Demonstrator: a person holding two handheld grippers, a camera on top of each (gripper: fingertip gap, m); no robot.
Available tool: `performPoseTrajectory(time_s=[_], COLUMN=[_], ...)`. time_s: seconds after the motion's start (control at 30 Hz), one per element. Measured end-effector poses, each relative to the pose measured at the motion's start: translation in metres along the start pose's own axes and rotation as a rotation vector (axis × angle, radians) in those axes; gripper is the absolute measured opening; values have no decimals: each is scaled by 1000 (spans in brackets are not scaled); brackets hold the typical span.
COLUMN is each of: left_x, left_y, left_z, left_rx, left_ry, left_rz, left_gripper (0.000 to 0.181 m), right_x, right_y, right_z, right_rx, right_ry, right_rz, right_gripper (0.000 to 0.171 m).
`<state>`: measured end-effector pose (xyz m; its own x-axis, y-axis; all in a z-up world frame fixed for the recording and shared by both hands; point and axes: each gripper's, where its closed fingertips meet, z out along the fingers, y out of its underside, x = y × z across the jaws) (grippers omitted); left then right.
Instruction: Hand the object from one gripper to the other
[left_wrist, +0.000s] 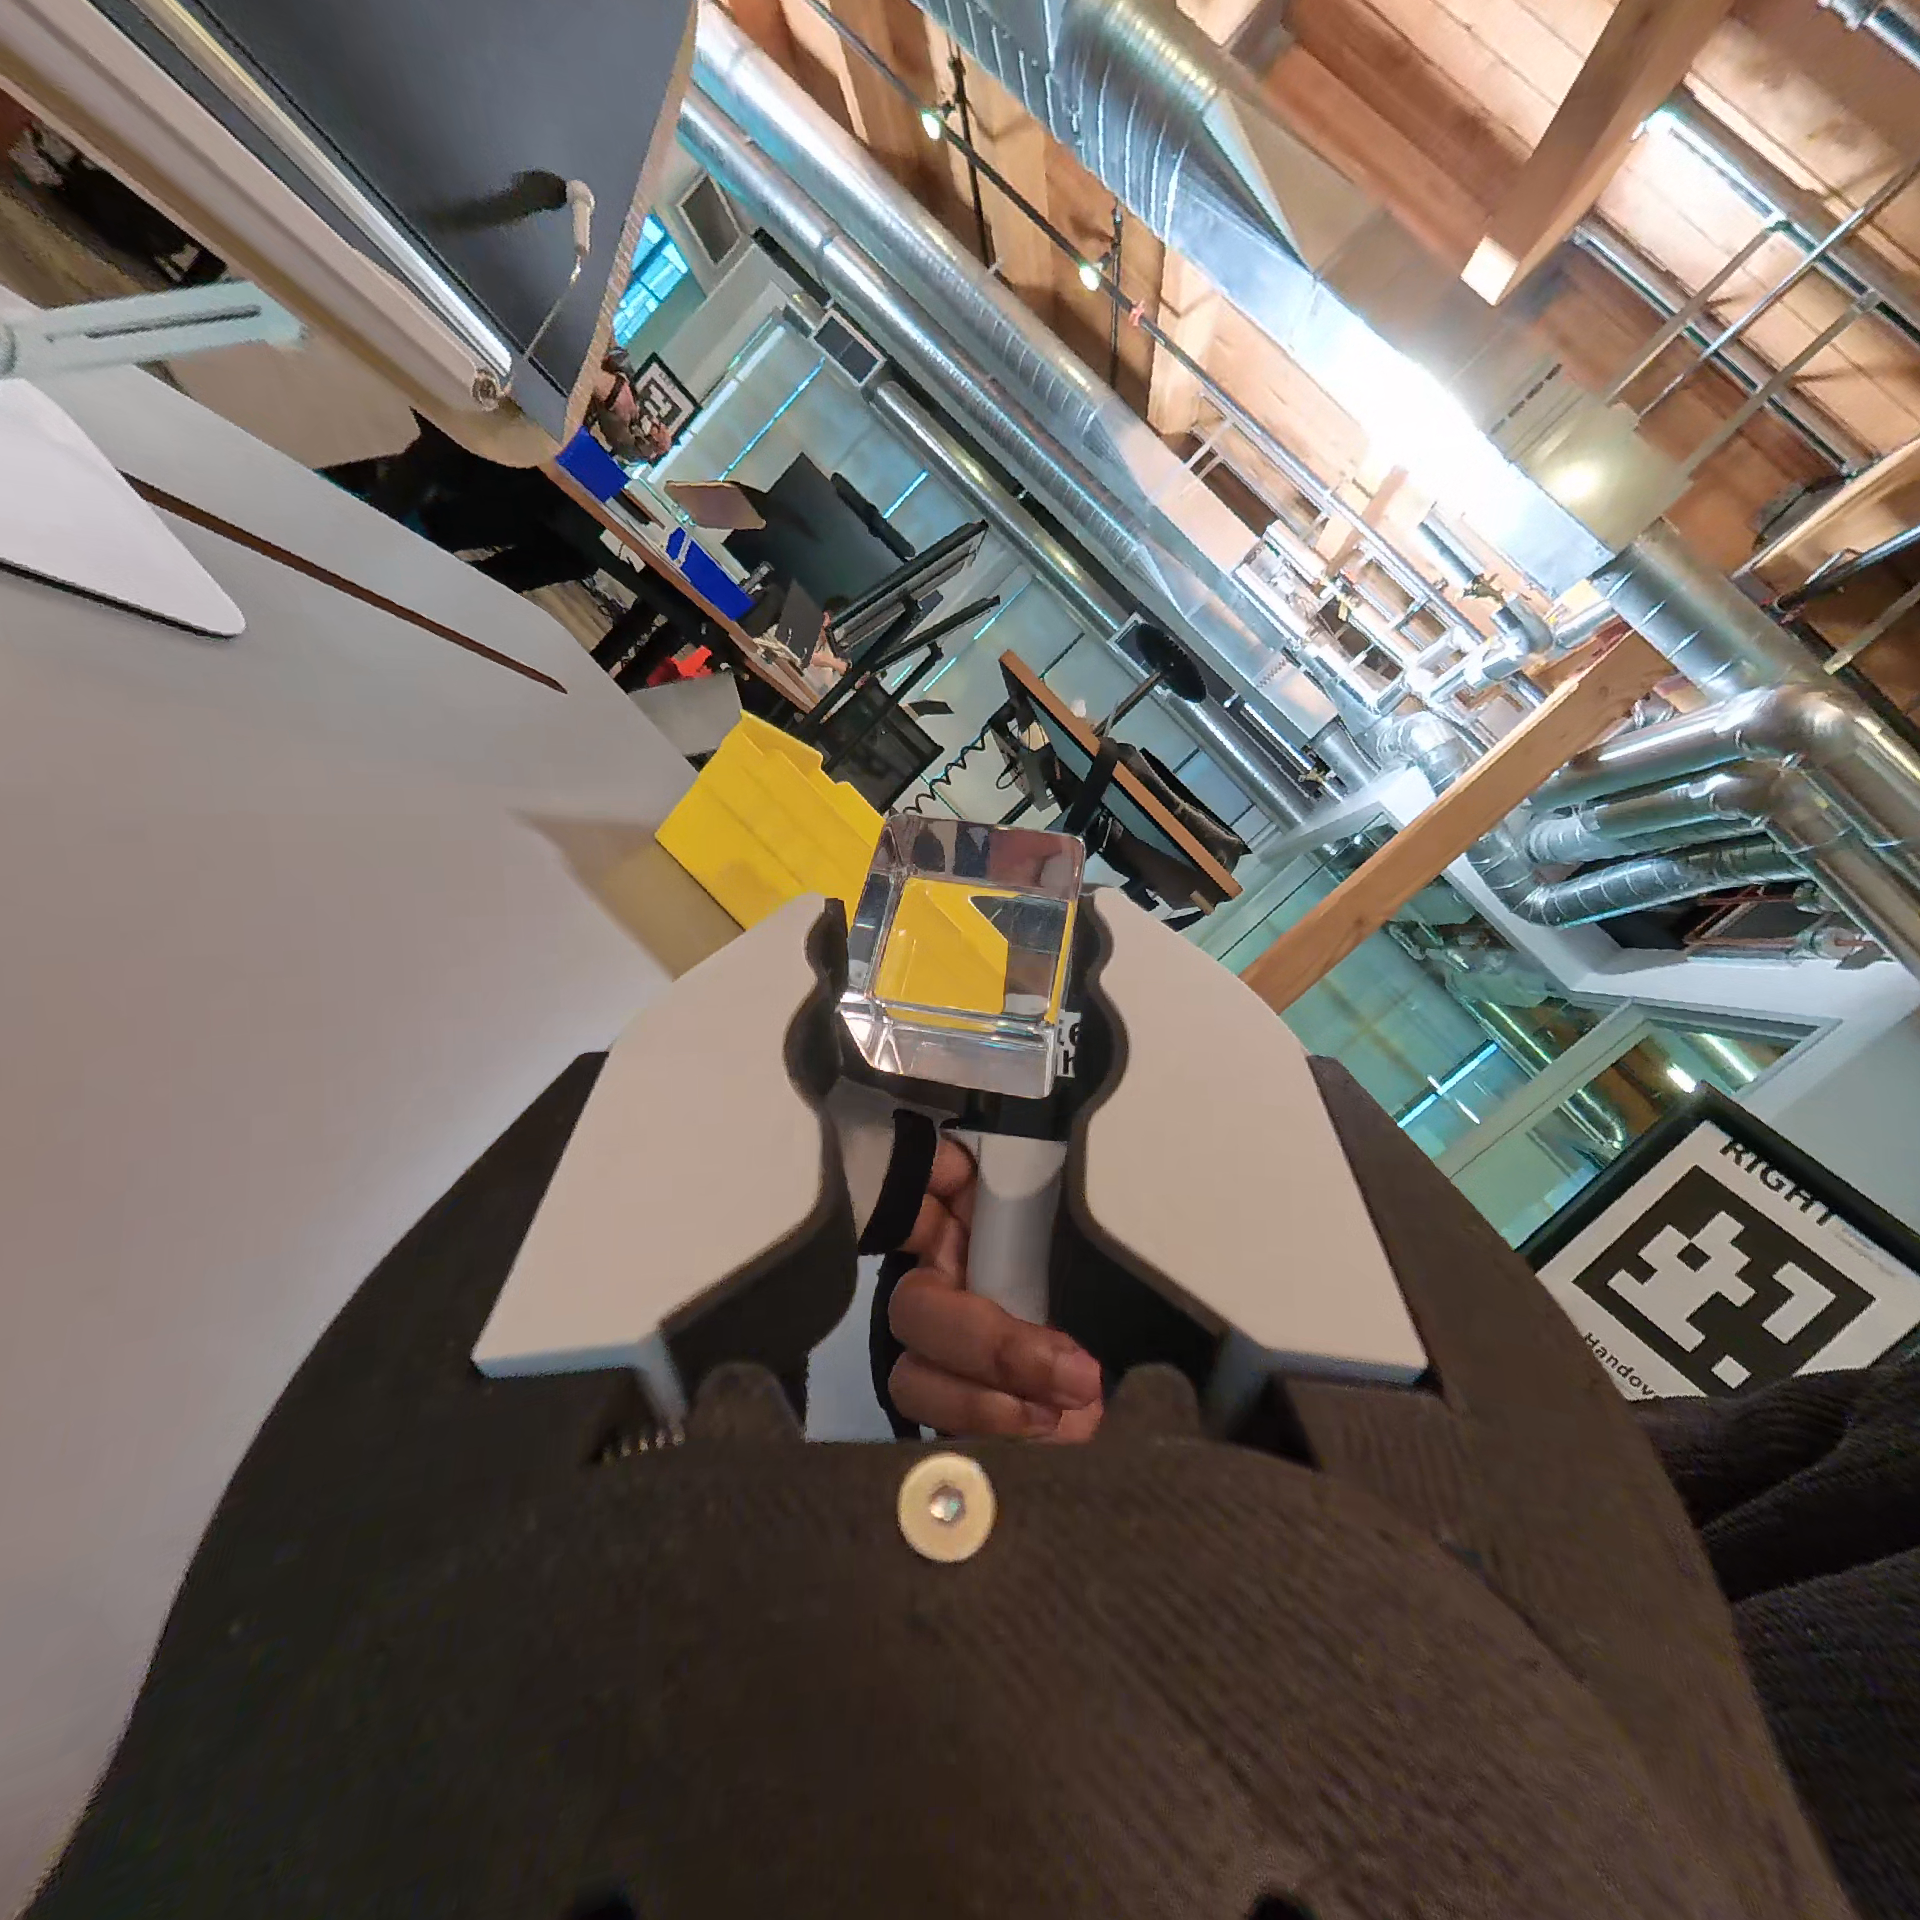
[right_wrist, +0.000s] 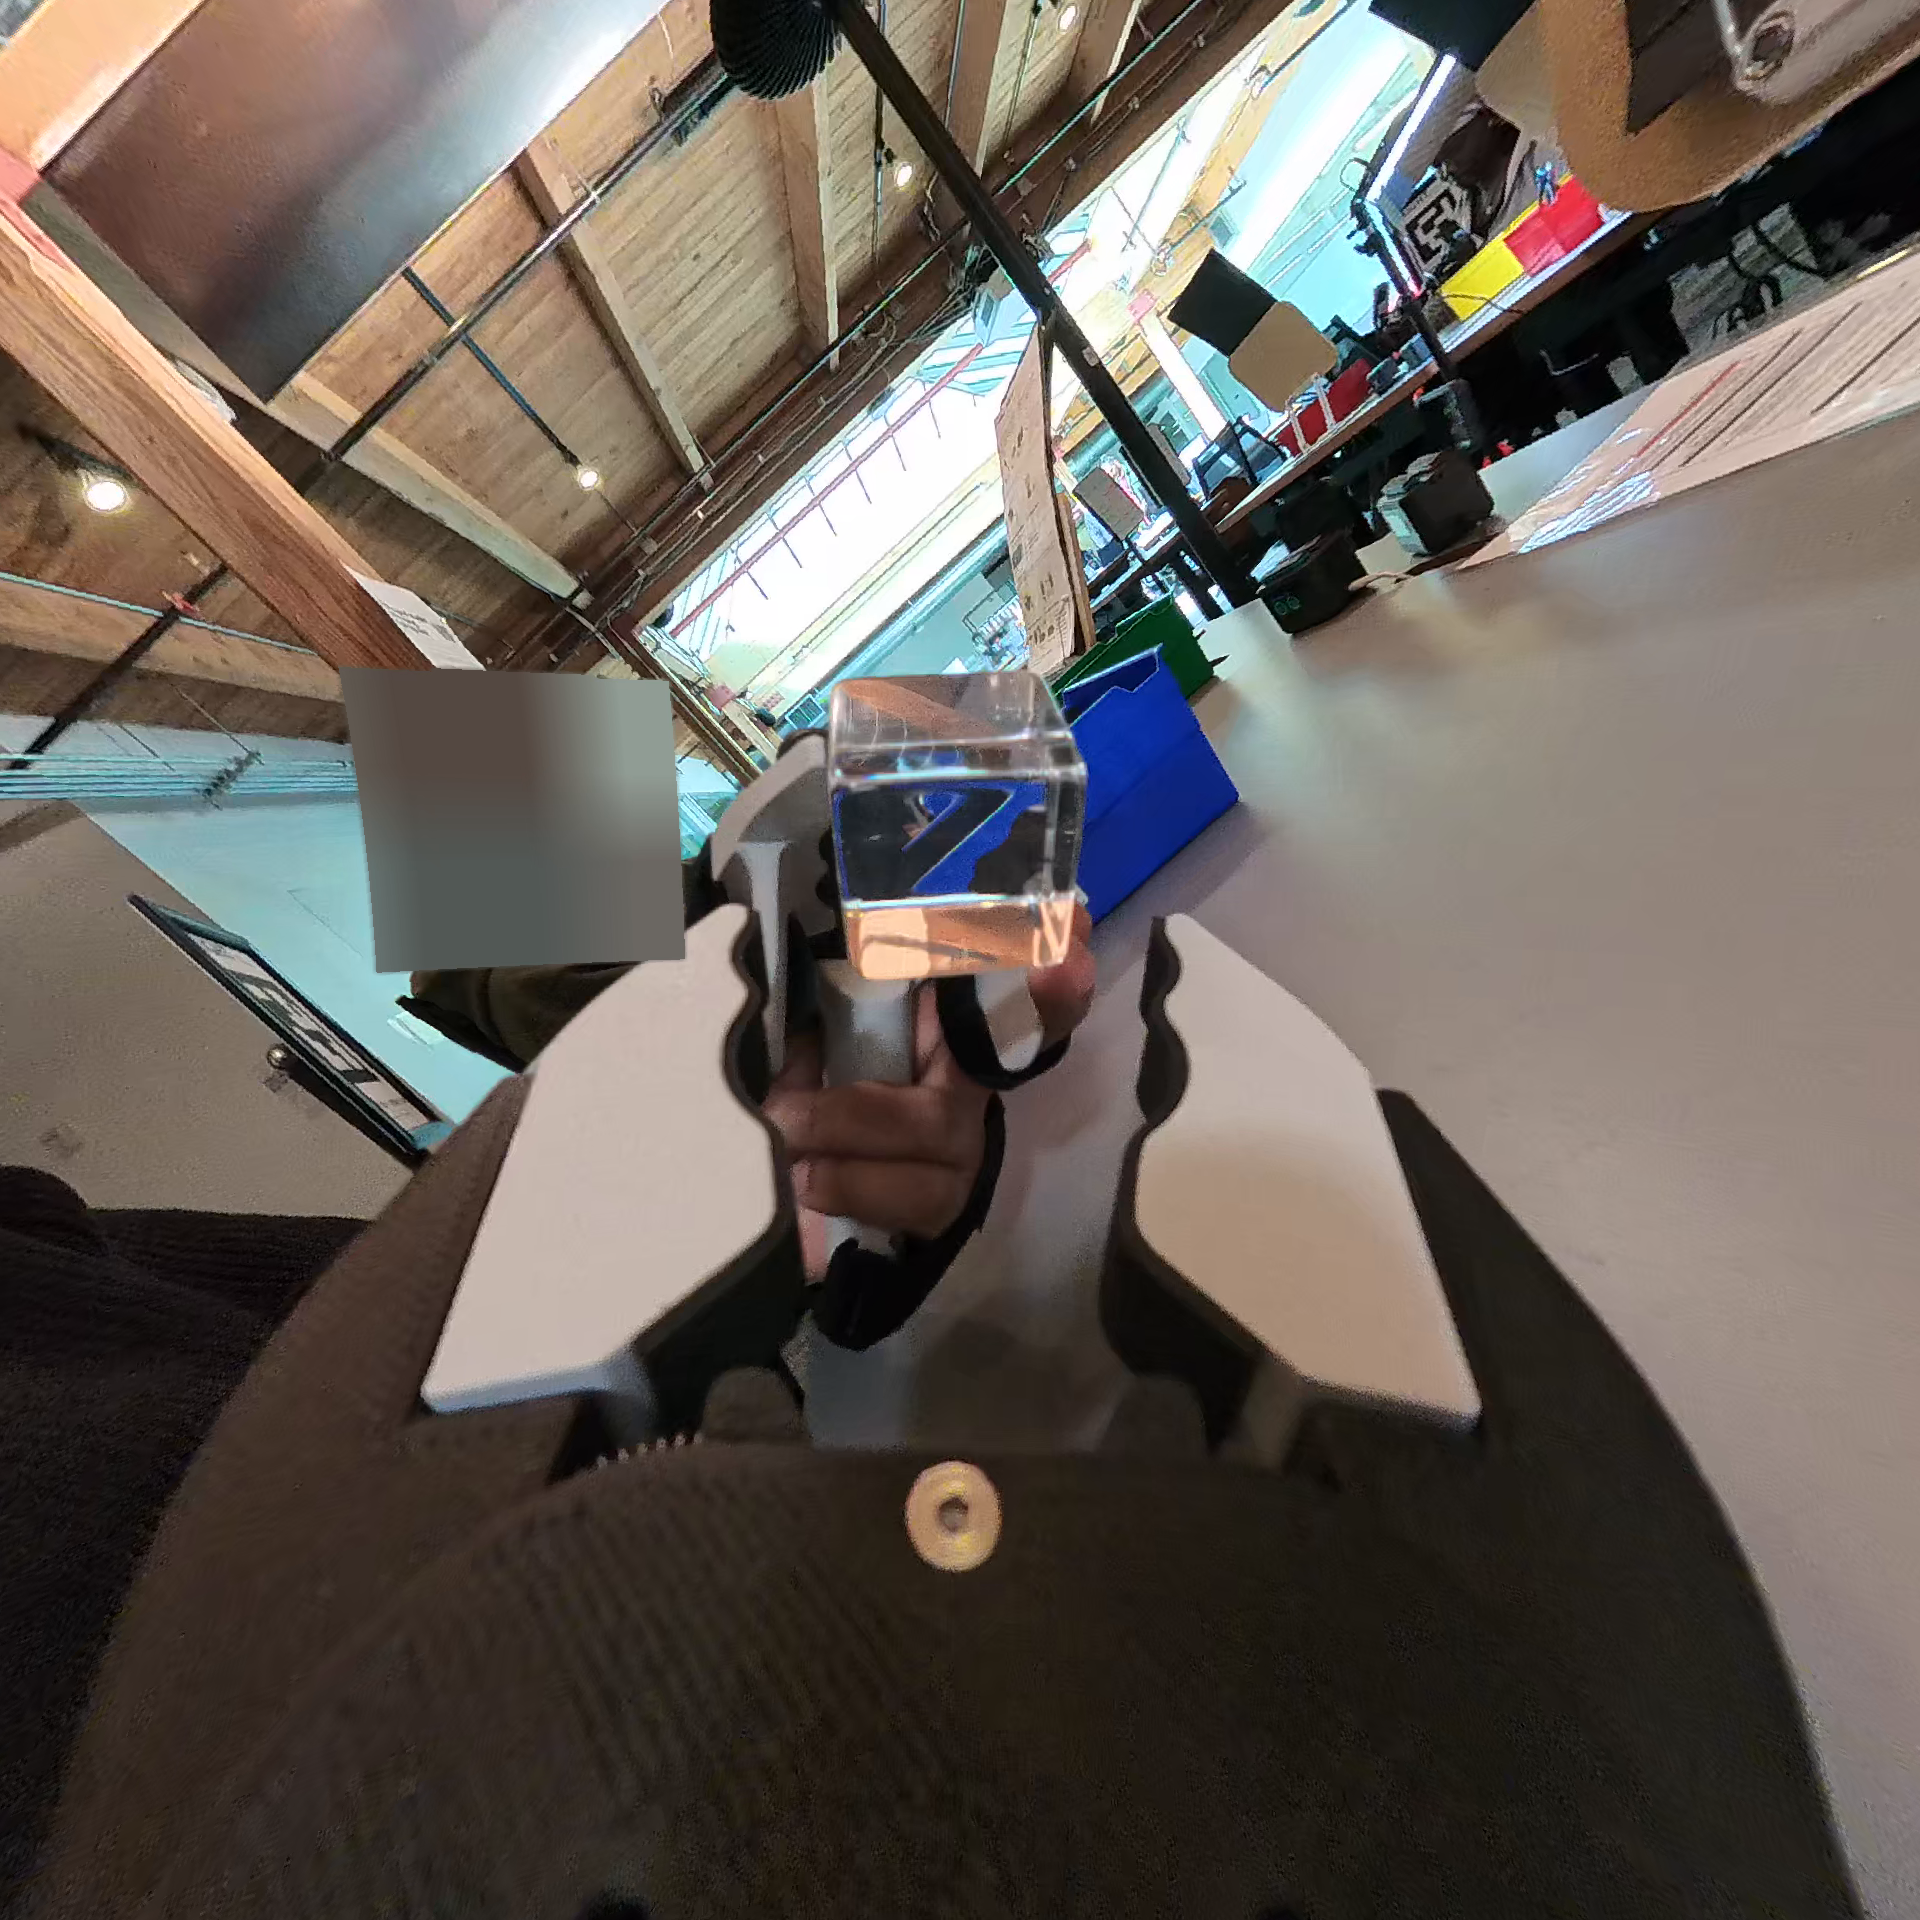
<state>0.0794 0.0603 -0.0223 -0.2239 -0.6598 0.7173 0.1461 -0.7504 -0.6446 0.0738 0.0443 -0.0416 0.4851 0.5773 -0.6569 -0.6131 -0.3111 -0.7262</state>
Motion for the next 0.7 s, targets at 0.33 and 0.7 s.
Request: performPoseTrajectory(time_s=[0.33, 0.7], left_x=[8, -14], left_y=[13, 44], left_z=[6, 7], left_rx=[-23, -298], left_ry=[59, -46], left_rz=[-5, 419], left_gripper=[43, 83], right_x=[-2, 33], right_y=[-6, -30], right_z=[-7, -37], right_rx=[-37, -160], right_ry=[0, 101], right_rz=[-94, -111], right_gripper=[43, 42])
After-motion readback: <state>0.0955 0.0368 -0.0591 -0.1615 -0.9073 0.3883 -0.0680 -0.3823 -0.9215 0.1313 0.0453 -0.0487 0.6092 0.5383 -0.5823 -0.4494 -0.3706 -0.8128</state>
